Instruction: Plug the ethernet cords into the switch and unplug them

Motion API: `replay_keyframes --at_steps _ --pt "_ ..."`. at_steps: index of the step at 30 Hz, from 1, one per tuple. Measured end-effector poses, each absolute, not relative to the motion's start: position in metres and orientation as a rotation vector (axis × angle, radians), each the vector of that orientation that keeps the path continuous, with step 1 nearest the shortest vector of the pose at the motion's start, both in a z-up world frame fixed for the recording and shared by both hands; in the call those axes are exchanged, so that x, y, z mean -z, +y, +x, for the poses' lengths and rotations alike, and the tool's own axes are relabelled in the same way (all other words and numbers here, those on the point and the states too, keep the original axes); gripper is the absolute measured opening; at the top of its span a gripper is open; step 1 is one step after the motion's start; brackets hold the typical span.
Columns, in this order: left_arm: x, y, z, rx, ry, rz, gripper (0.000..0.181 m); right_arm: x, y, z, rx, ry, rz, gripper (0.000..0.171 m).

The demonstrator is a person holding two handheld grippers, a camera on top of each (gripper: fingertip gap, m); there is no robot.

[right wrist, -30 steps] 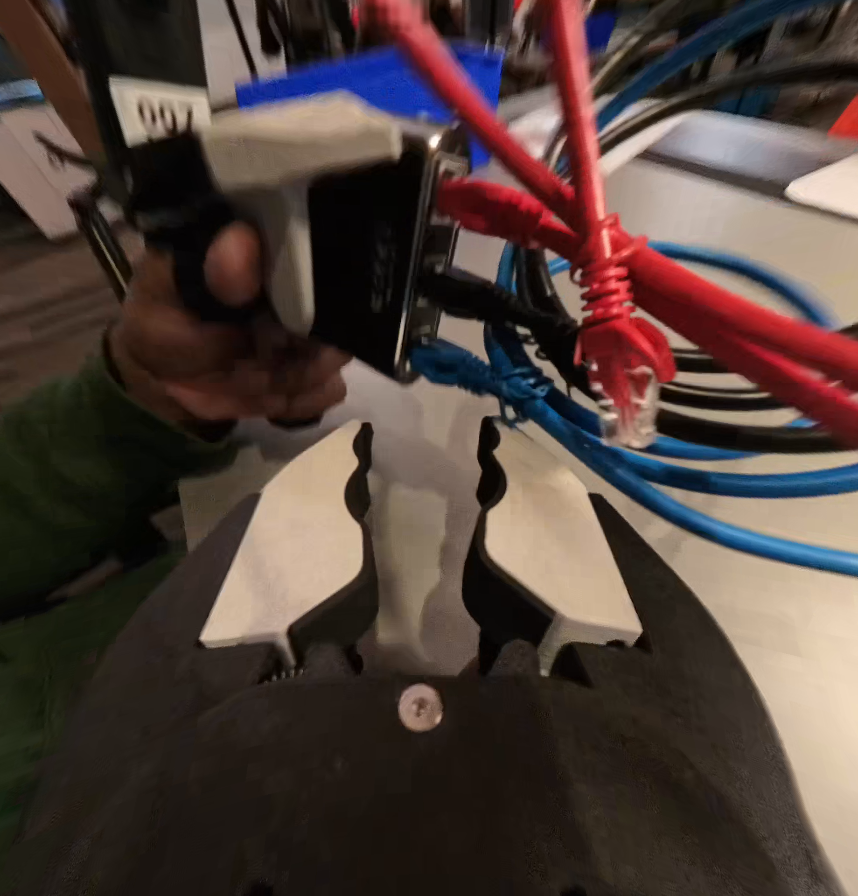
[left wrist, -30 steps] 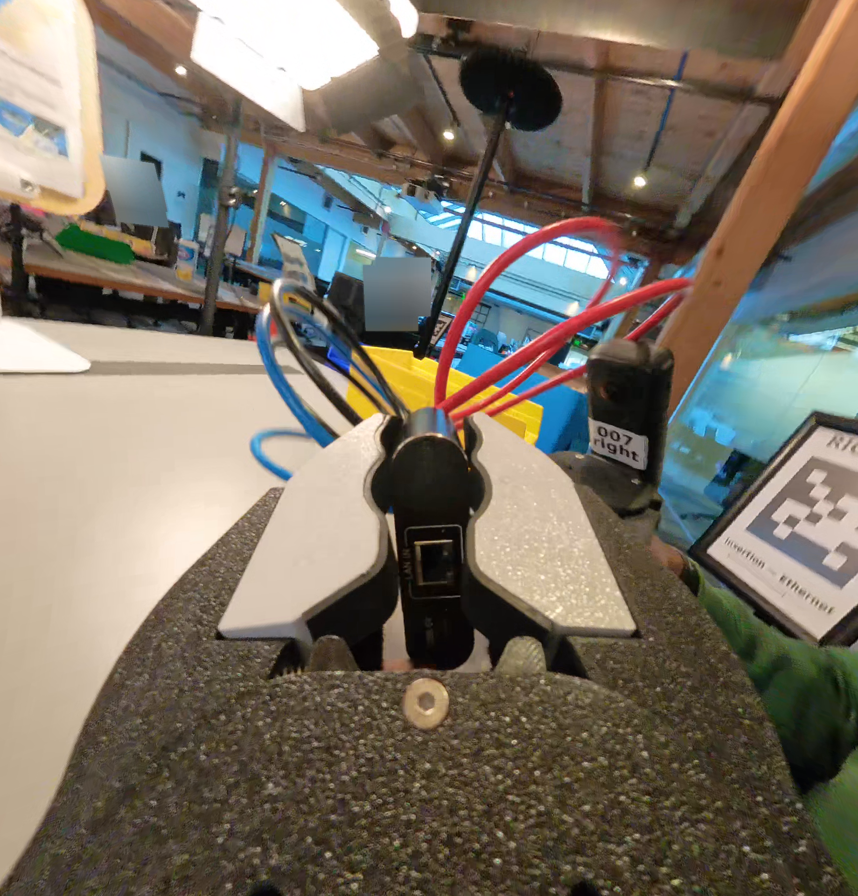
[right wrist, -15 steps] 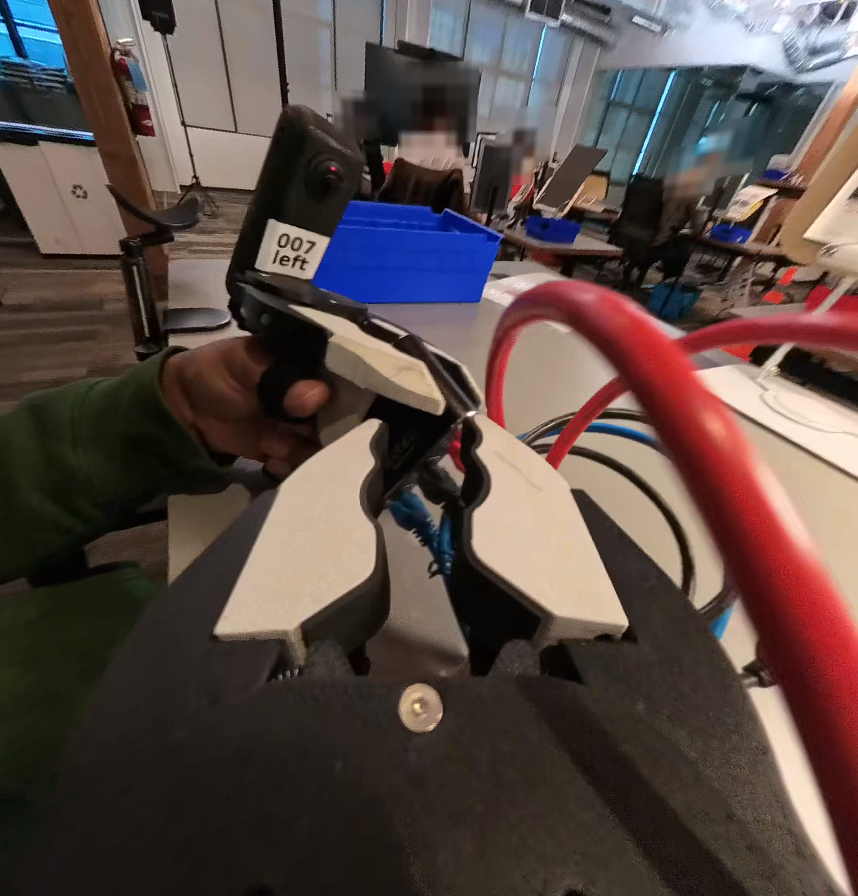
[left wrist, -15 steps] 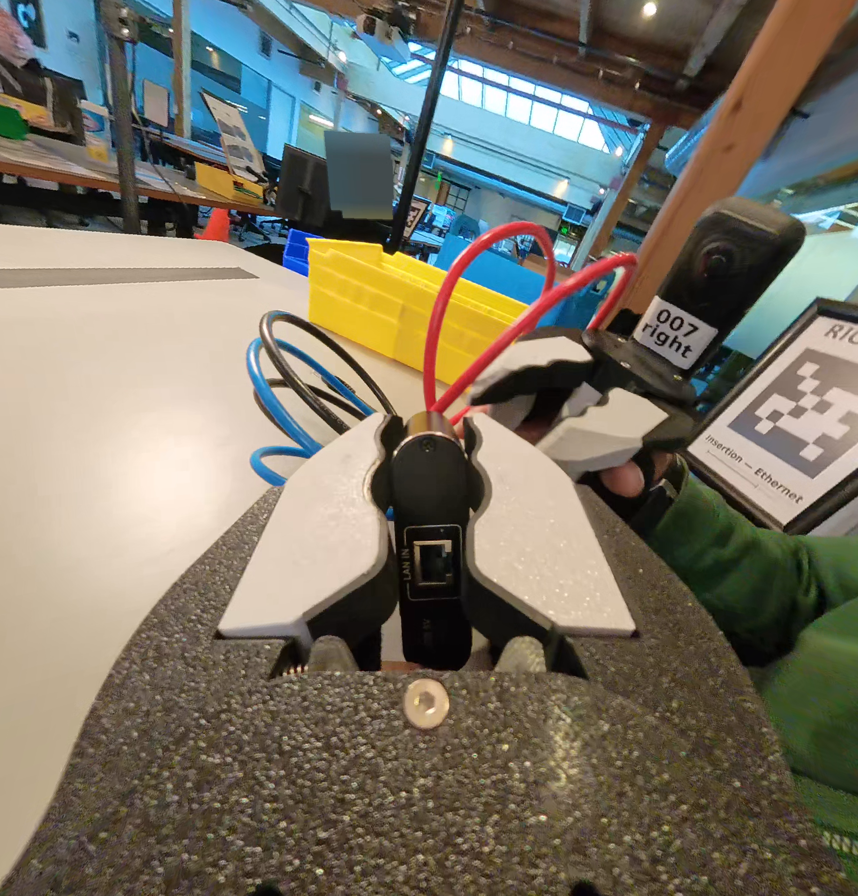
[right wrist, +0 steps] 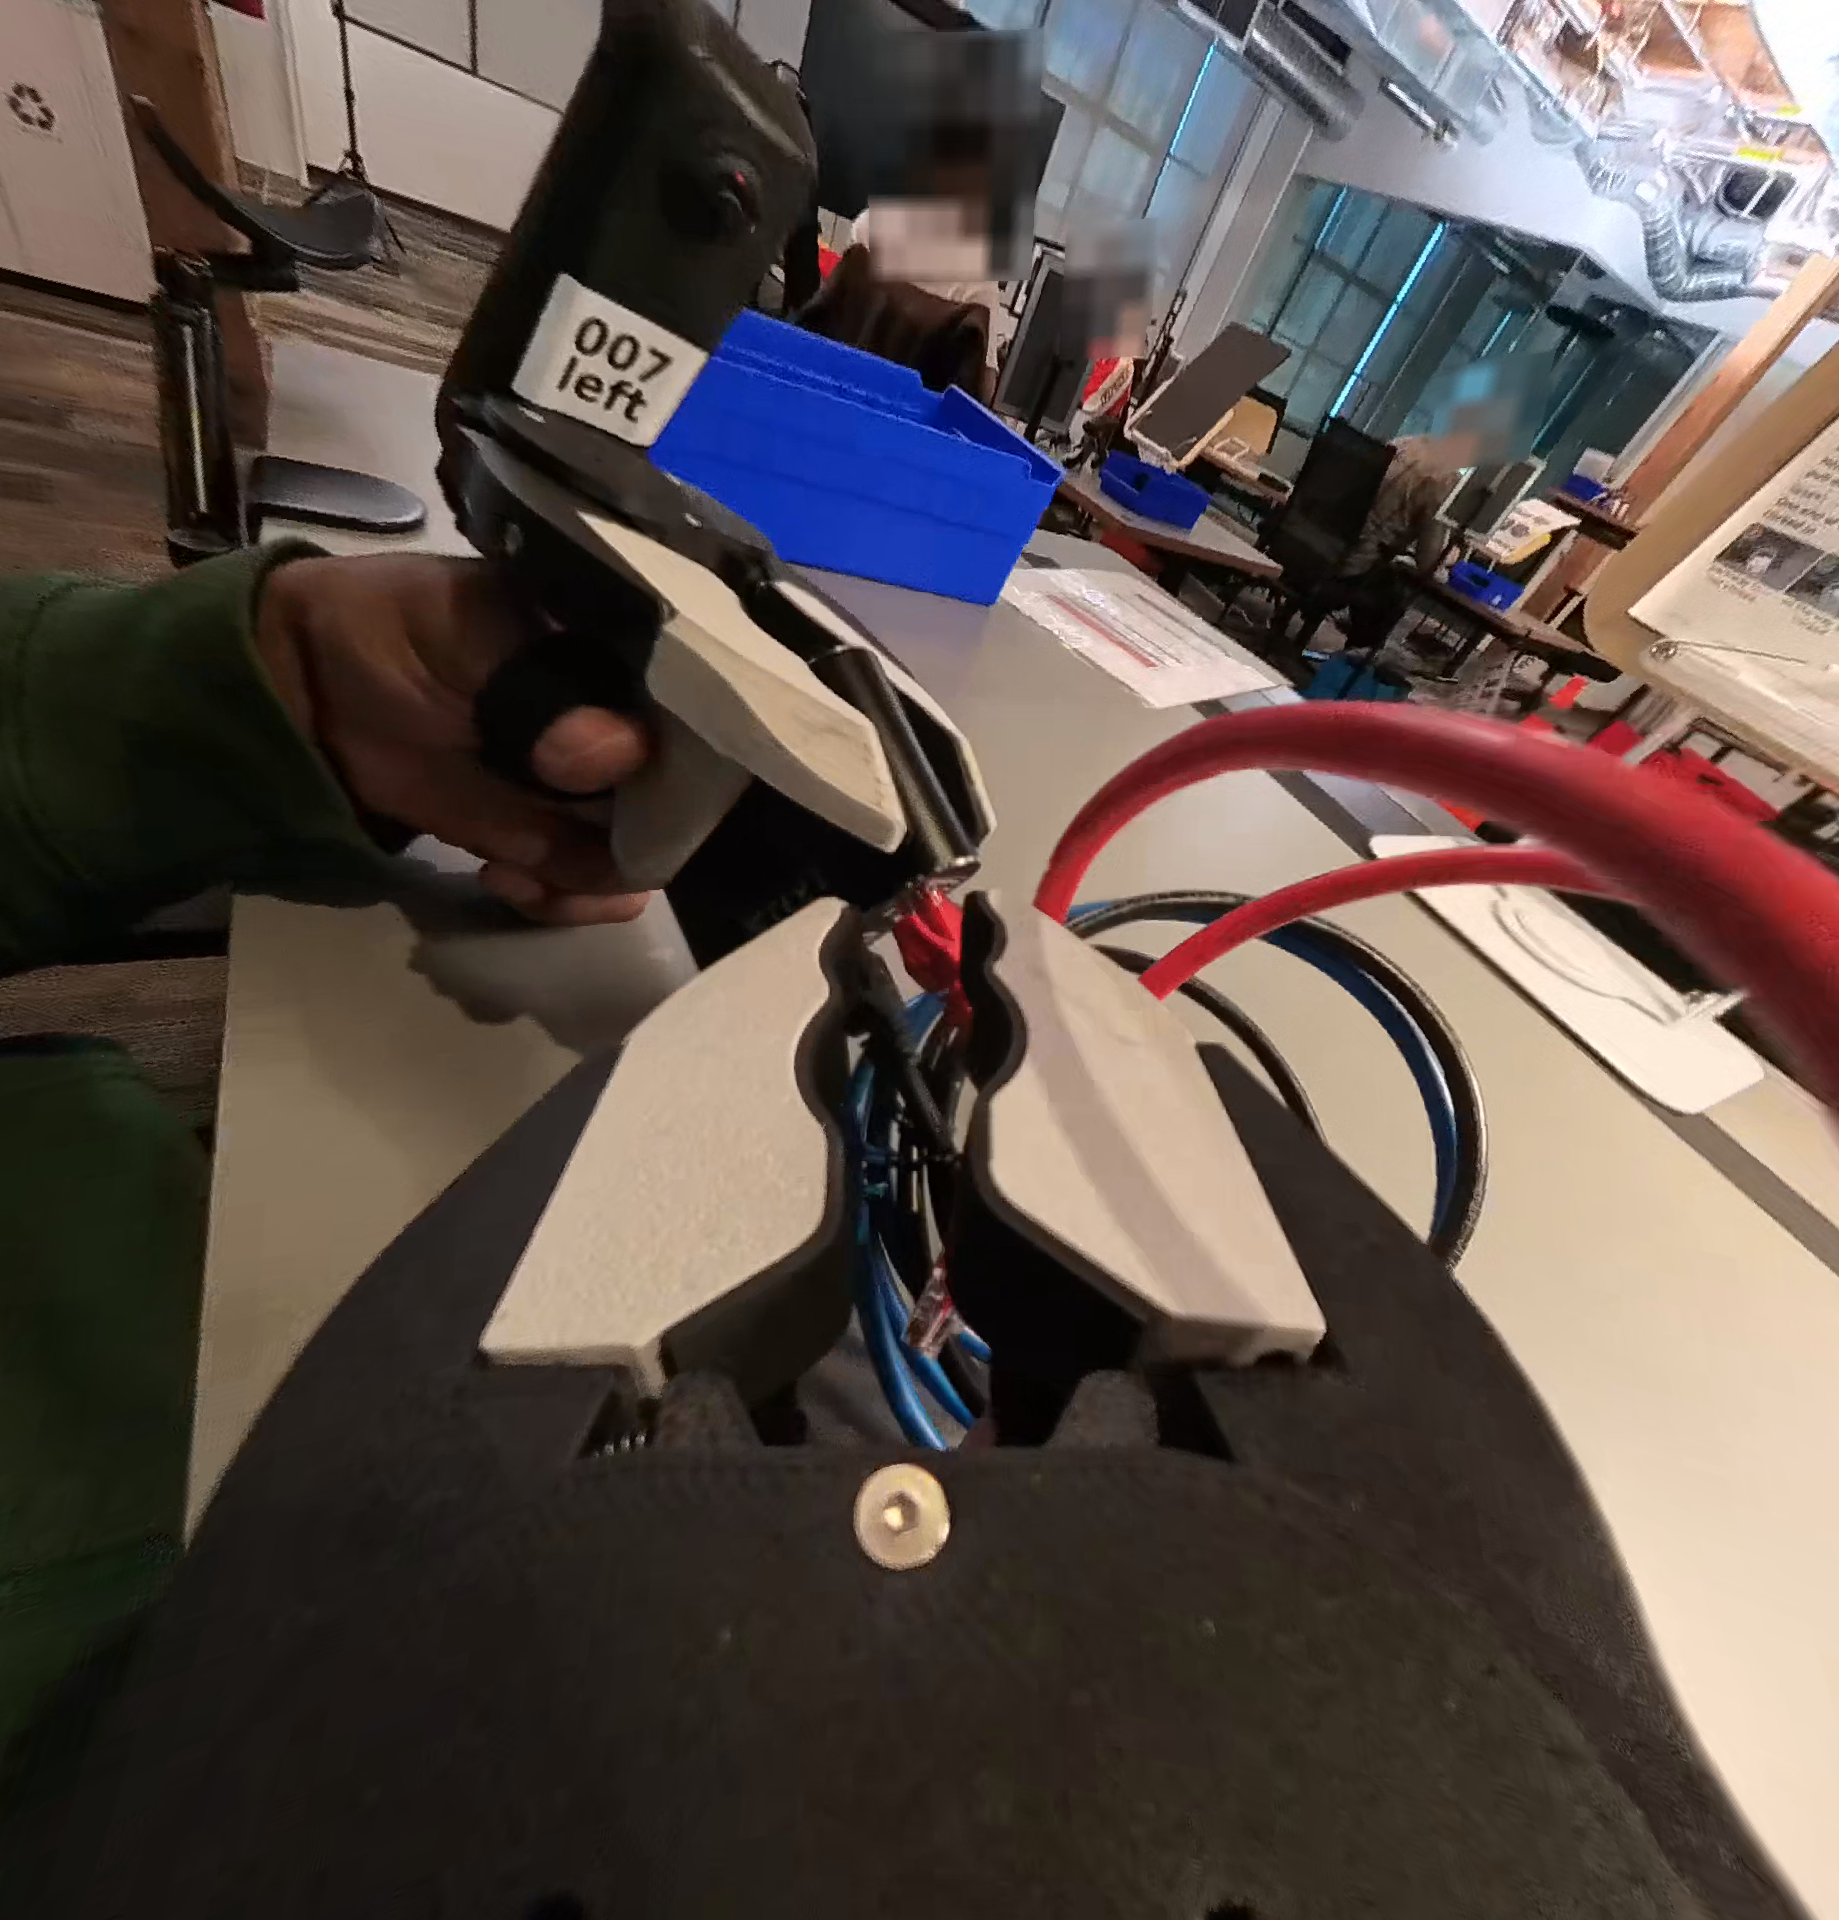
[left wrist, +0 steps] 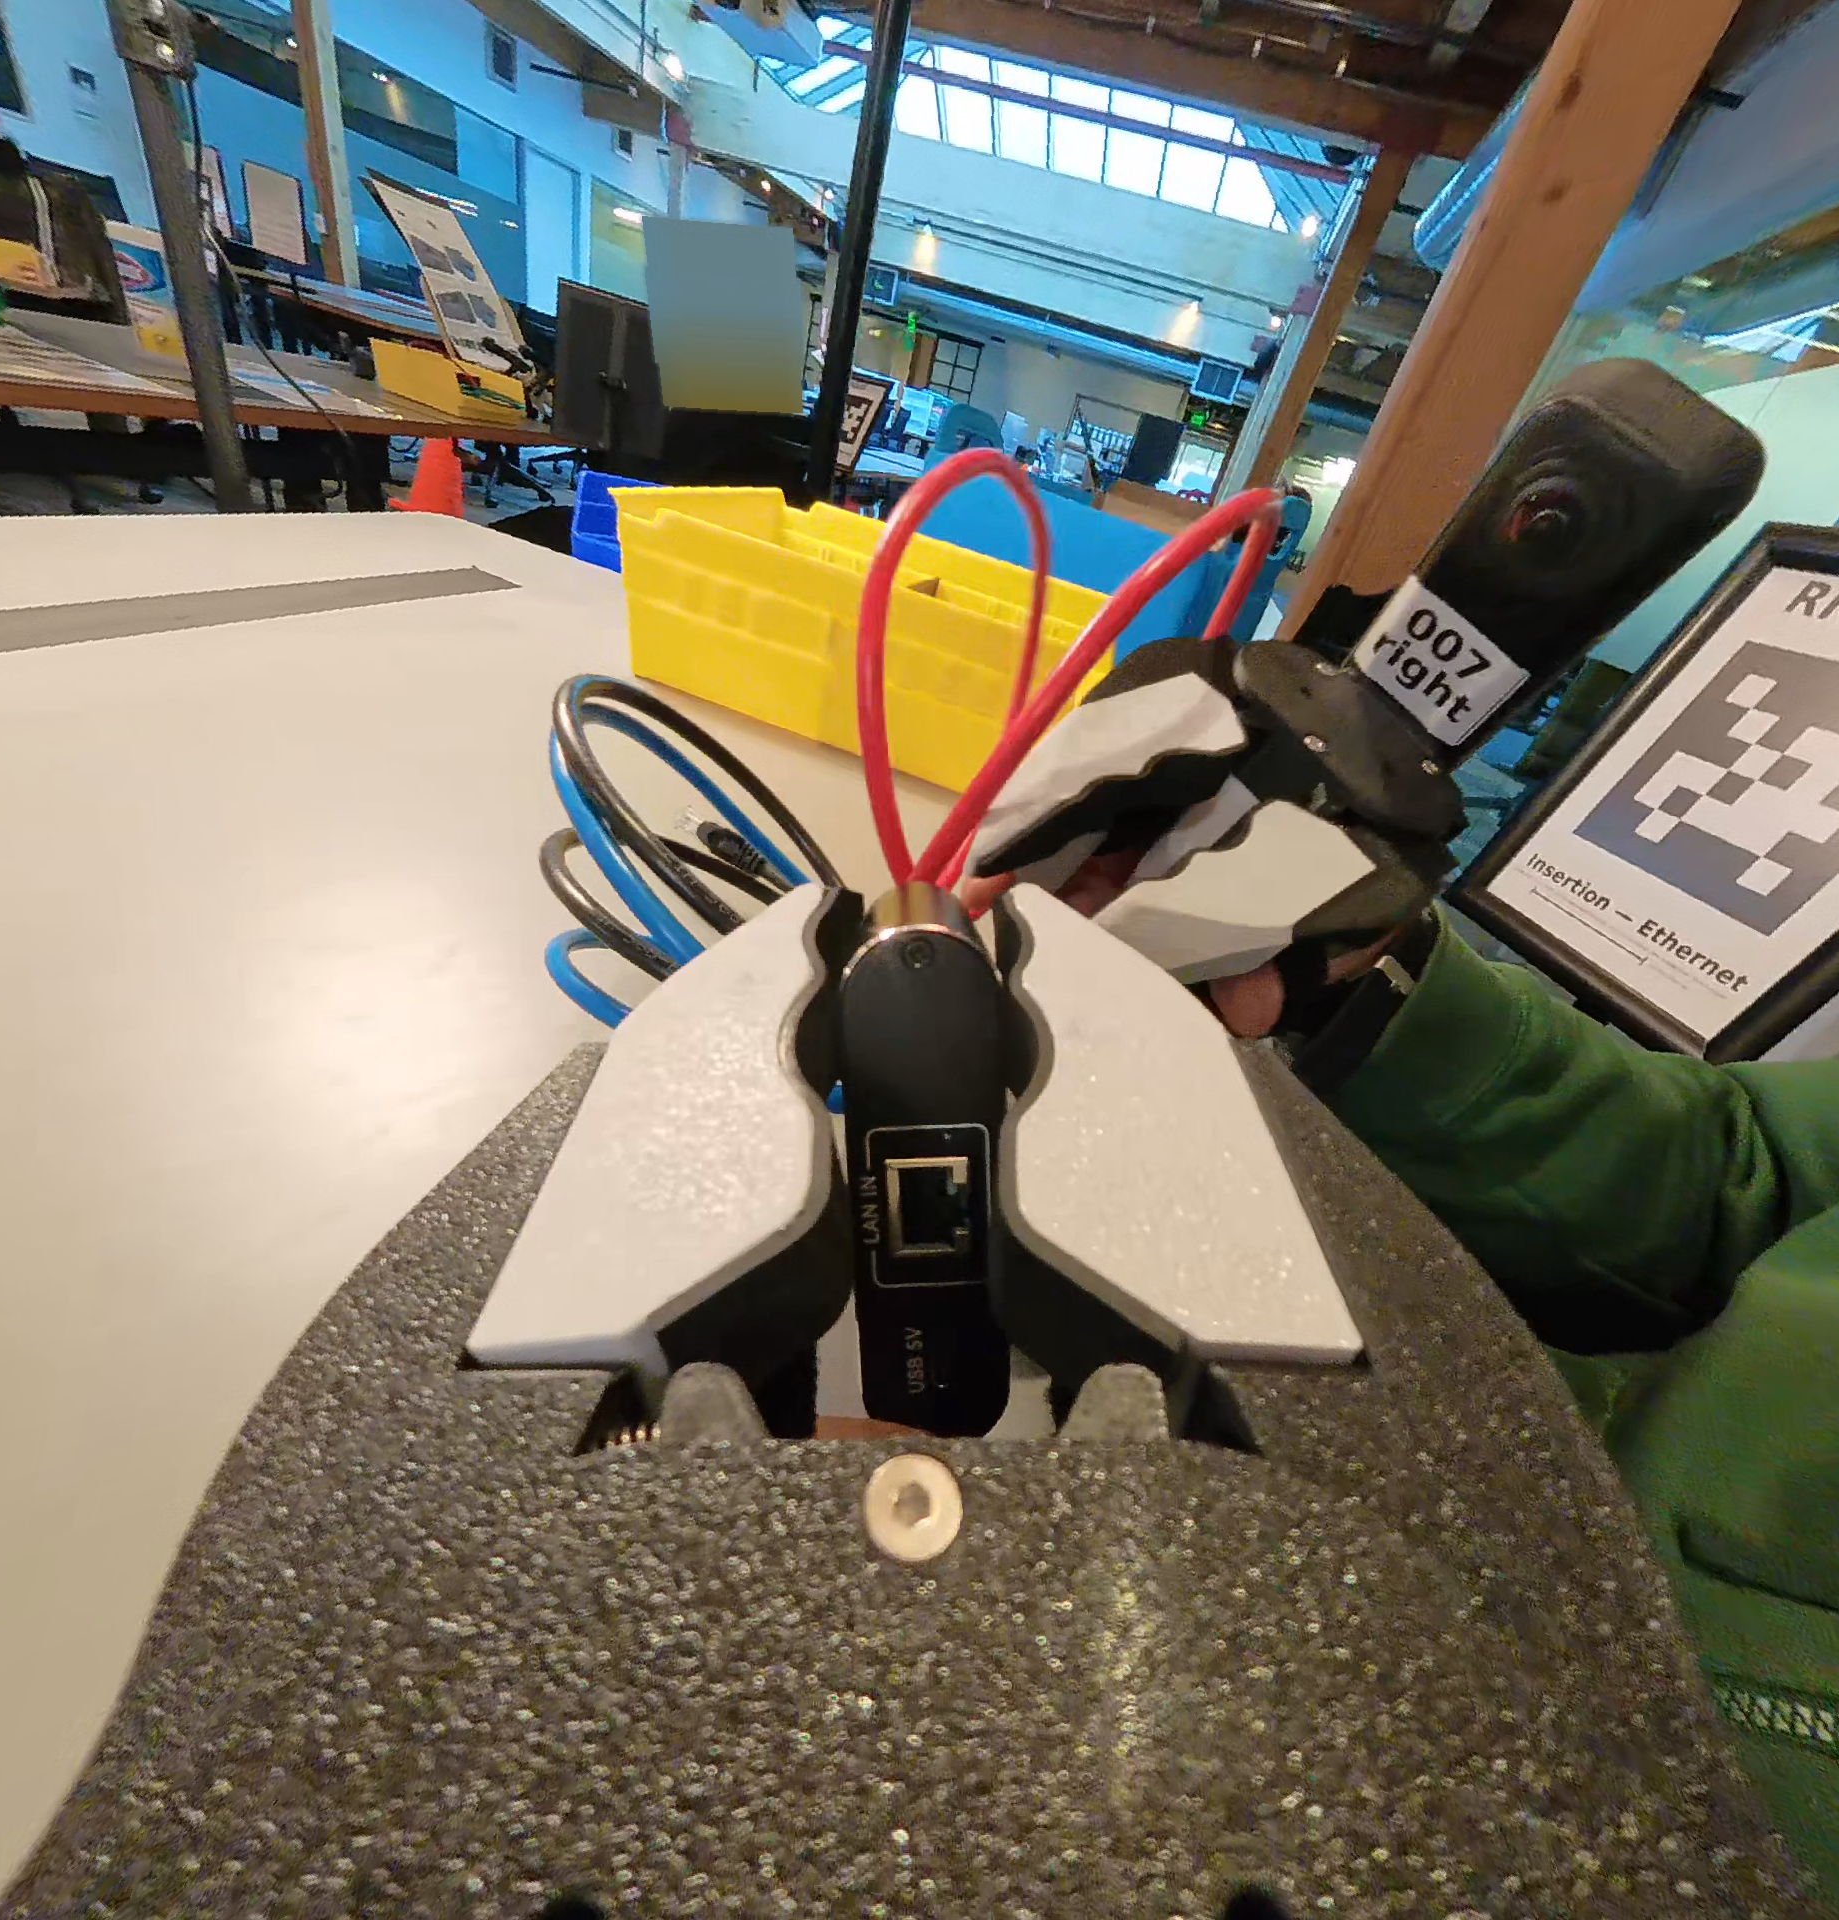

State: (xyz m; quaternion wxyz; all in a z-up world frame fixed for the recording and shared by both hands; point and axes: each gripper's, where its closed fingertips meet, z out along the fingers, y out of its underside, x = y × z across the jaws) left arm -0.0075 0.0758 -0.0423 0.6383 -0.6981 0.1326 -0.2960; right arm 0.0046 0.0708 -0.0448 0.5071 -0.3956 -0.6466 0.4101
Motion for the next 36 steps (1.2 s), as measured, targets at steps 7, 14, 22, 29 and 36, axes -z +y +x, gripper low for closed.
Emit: replay_keyframes --at_steps 7,14,22,29,36 --pt "0.046 0.074 0.001 0.620 0.385 -1.613 0.027 0.062 0.071 0.001 -0.888 -1.638 -0.962 0.019" --pt "0.050 0.070 0.003 0.596 0.436 -1.629 0.027 0.057 0.065 0.000 -0.940 -1.628 -0.932 0.019" --pt "0.055 0.062 0.004 0.548 0.502 -1.652 0.027 0.066 0.063 0.000 -0.947 -1.686 -0.935 0.027" --pt "0.054 0.058 0.009 0.553 0.547 -1.629 0.027 0.067 0.062 0.003 -1.035 -1.704 -0.940 0.028" --pt "0.051 0.058 0.006 0.588 0.519 -1.617 0.027 0.066 0.065 0.004 -1.031 -1.706 -0.939 0.027"
